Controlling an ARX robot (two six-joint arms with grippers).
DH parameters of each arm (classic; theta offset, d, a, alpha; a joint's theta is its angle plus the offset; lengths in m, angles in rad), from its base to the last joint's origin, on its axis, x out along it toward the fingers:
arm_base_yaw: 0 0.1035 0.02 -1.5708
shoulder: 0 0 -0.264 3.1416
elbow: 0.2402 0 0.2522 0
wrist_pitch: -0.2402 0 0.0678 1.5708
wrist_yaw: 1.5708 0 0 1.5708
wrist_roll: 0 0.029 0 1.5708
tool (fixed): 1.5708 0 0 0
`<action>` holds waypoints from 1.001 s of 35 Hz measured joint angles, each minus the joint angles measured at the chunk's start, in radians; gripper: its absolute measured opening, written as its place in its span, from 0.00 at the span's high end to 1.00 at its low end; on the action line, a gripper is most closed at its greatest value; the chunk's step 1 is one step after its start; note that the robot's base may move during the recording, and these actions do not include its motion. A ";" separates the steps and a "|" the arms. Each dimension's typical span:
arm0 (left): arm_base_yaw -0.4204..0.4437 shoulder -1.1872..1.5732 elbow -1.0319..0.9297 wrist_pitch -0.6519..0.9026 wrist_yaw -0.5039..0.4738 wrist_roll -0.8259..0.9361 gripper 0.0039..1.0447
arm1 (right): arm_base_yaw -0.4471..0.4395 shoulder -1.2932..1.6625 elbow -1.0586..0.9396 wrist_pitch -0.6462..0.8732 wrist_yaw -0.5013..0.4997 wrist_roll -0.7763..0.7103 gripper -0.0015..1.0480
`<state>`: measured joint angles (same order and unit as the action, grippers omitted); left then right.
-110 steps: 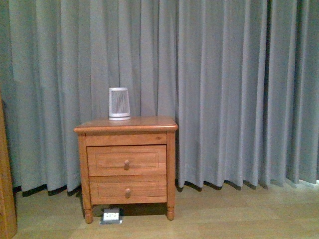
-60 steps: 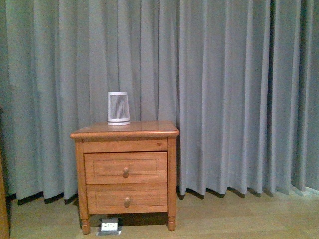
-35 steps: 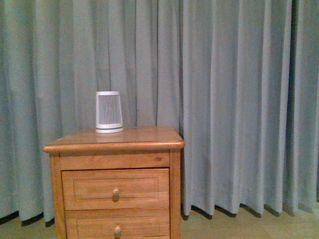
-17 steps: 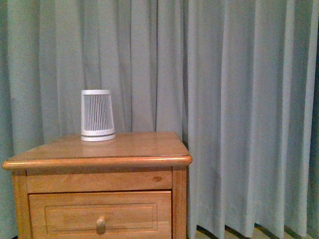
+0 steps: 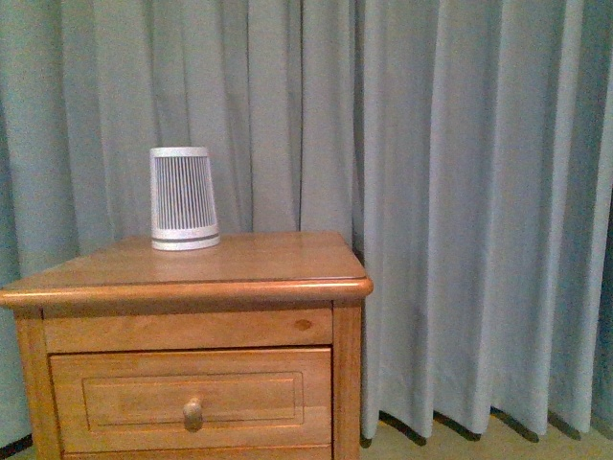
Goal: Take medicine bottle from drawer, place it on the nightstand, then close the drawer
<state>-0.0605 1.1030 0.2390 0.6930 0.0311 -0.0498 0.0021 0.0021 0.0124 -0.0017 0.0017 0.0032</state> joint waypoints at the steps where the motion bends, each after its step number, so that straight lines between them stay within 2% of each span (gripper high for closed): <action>1: -0.012 0.110 0.043 0.069 -0.013 0.019 0.06 | 0.000 0.000 0.000 0.000 0.000 0.000 0.07; 4: -0.050 0.378 0.178 0.173 -0.047 0.061 0.06 | 0.000 0.000 0.000 0.000 0.000 0.000 0.07; 9: -0.115 0.684 0.412 0.185 -0.088 0.110 0.06 | 0.000 0.000 0.000 0.000 0.000 0.000 0.07; 14: -0.142 0.898 0.641 0.194 -0.096 0.160 0.06 | 0.000 0.000 0.000 0.000 0.000 0.000 0.07; 26: -0.132 1.148 0.878 0.196 -0.076 0.211 0.06 | 0.000 0.000 0.000 0.000 0.000 0.000 0.07; 35: -0.100 1.289 1.022 0.130 -0.049 0.204 0.06 | 0.000 0.000 0.000 0.000 0.000 0.000 0.07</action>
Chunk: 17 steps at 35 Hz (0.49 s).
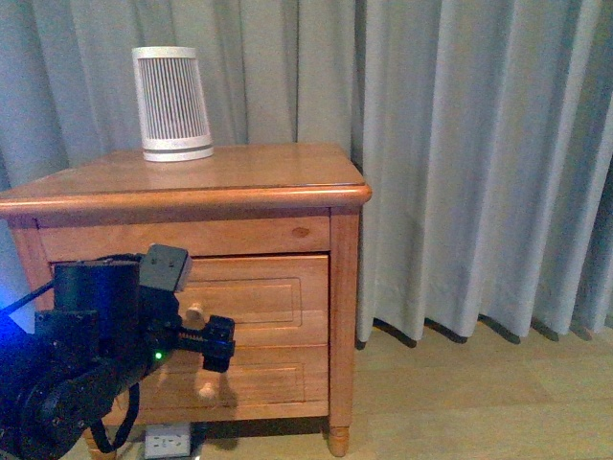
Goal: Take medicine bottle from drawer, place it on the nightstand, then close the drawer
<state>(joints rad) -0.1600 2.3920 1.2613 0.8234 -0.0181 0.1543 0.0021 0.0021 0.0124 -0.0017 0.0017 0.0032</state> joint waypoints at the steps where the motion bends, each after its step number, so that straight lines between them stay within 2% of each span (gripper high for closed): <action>1: 0.001 0.006 0.008 -0.006 0.000 -0.003 0.06 | 0.000 0.000 0.000 0.000 0.000 0.000 0.07; 17: 0.005 0.116 0.199 -0.097 0.000 -0.039 0.06 | 0.000 0.000 0.000 0.000 0.000 0.000 0.07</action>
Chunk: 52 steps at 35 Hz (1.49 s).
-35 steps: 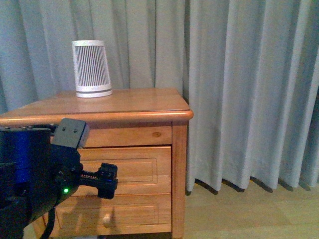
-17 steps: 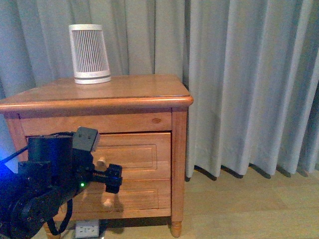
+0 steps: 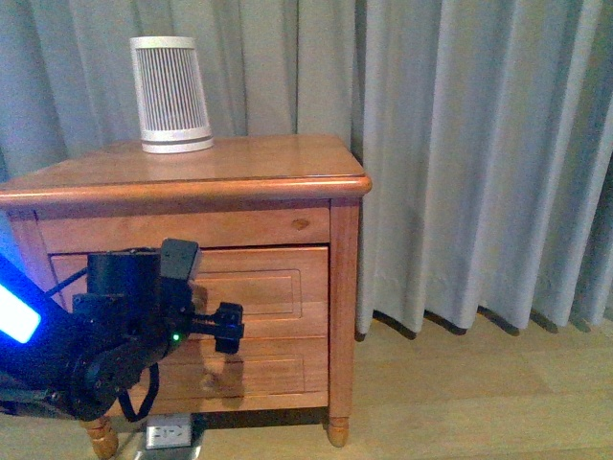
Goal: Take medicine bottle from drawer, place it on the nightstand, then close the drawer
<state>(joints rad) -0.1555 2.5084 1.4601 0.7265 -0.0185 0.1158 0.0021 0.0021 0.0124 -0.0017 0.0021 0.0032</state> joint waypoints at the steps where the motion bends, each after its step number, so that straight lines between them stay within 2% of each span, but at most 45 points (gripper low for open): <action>1: 0.000 0.002 0.009 -0.003 0.000 -0.001 0.06 | 0.000 0.000 0.000 0.000 0.000 0.000 0.07; 7: 0.000 0.023 0.038 -0.020 -0.001 -0.011 0.08 | 0.000 0.000 0.000 0.000 0.000 0.000 0.07; 18: 0.006 0.032 0.049 -0.018 -0.004 -0.016 0.61 | 0.000 0.000 0.000 0.000 0.000 0.000 0.07; 22: 0.009 0.032 0.049 -0.016 -0.002 -0.015 0.74 | 0.000 0.000 0.000 0.000 0.000 0.000 0.07; 26: 0.012 0.032 0.048 -0.014 0.005 -0.011 0.77 | 0.000 0.000 0.000 0.000 0.000 0.000 0.07; 40: 0.014 0.016 -0.014 0.044 0.023 -0.008 0.78 | 0.000 0.000 0.000 0.000 0.000 0.000 0.07; 52: -0.002 -0.169 -0.469 0.266 0.007 0.033 0.79 | 0.000 0.000 0.000 0.000 0.000 0.000 0.07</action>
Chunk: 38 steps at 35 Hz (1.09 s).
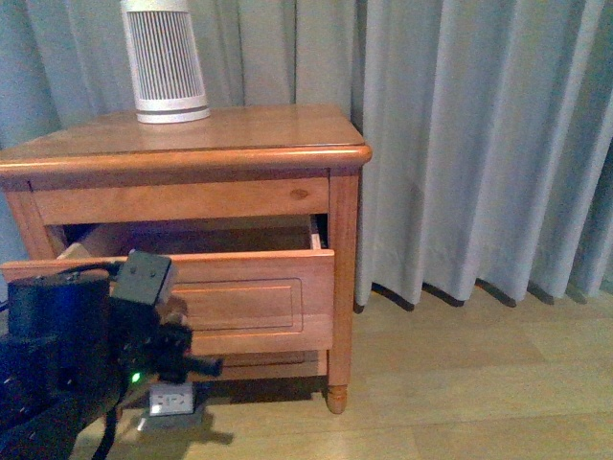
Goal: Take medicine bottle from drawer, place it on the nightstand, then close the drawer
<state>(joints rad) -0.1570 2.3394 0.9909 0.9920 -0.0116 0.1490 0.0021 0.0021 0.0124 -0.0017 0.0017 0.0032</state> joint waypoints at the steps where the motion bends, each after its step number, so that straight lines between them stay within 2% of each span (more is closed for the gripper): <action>1: -0.001 -0.008 -0.032 0.014 -0.004 0.001 0.82 | 0.000 0.000 0.000 0.000 0.000 0.000 0.07; 4: 0.002 -0.053 -0.155 0.045 -0.023 0.004 0.97 | 0.000 0.000 0.000 0.000 0.000 0.000 0.07; 11: -0.013 -0.130 -0.351 0.041 -0.057 -0.002 0.98 | 0.000 0.000 0.000 0.000 0.000 0.000 0.07; 21: -0.043 -0.296 -0.422 -0.056 -0.070 -0.077 0.98 | 0.000 0.000 0.000 0.000 0.000 0.000 0.07; 24: -0.045 -0.361 -0.442 -0.098 -0.051 -0.103 0.89 | 0.000 0.000 0.000 0.000 0.000 0.000 0.07; 27: -0.036 -0.452 -0.477 -0.082 -0.039 -0.100 0.74 | 0.000 0.000 0.000 0.000 0.000 0.000 0.07; 32: -0.007 -0.597 -0.500 -0.071 -0.031 -0.099 0.55 | 0.000 0.000 0.000 0.000 0.000 0.000 0.07; 38: 0.016 -0.952 -0.517 -0.181 -0.026 -0.150 0.21 | 0.000 0.000 0.000 0.000 0.000 0.000 0.07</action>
<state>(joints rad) -0.1410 1.3872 0.4740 0.8108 -0.0376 -0.0006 0.0021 0.0021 0.0124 -0.0017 0.0017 0.0032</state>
